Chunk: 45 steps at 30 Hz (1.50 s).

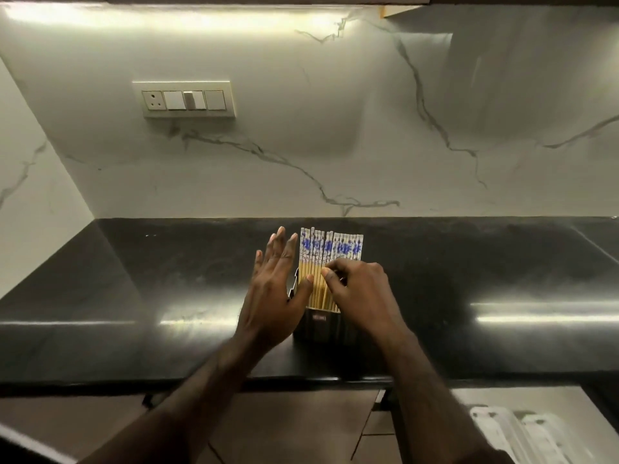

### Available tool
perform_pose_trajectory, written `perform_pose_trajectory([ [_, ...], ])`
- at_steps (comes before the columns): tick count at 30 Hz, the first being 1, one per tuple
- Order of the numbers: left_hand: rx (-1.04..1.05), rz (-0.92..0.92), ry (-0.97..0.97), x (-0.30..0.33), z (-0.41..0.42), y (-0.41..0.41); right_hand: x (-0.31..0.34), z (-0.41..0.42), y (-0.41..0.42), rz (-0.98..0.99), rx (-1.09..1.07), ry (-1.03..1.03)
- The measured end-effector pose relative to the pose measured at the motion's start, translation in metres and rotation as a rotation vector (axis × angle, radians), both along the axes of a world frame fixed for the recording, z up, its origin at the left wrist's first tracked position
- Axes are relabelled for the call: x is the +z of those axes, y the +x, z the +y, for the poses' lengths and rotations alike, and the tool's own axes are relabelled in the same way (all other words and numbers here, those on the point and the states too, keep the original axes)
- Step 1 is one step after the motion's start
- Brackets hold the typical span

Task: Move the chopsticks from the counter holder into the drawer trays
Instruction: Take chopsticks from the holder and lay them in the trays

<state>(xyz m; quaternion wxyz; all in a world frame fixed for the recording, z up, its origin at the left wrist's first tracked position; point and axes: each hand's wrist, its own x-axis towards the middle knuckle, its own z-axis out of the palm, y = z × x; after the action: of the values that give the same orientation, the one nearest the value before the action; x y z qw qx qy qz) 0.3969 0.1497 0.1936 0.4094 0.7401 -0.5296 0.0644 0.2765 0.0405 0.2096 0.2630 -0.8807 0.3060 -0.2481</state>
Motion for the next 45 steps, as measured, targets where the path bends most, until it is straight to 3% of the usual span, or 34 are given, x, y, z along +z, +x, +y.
perform_pose_trajectory([
  [13,-0.103,0.155,0.086,-0.039,-0.094,0.100,-0.034,-0.054,0.090,0.173,-0.111,0.076],
  [23,-0.173,0.247,-0.028,-0.053,-0.129,0.120,-0.051,-0.059,0.108,0.252,-0.194,0.085],
  [29,-0.216,0.476,-0.070,-0.057,-0.129,0.121,-0.059,-0.055,0.109,0.211,-0.194,0.110],
  [40,-0.201,0.655,-0.082,-0.045,-0.119,0.128,-0.057,-0.051,0.112,0.167,-0.192,0.170],
  [45,-0.282,0.617,-0.139,-0.015,-0.121,0.132,-0.041,-0.047,0.108,0.044,-0.205,0.205],
])
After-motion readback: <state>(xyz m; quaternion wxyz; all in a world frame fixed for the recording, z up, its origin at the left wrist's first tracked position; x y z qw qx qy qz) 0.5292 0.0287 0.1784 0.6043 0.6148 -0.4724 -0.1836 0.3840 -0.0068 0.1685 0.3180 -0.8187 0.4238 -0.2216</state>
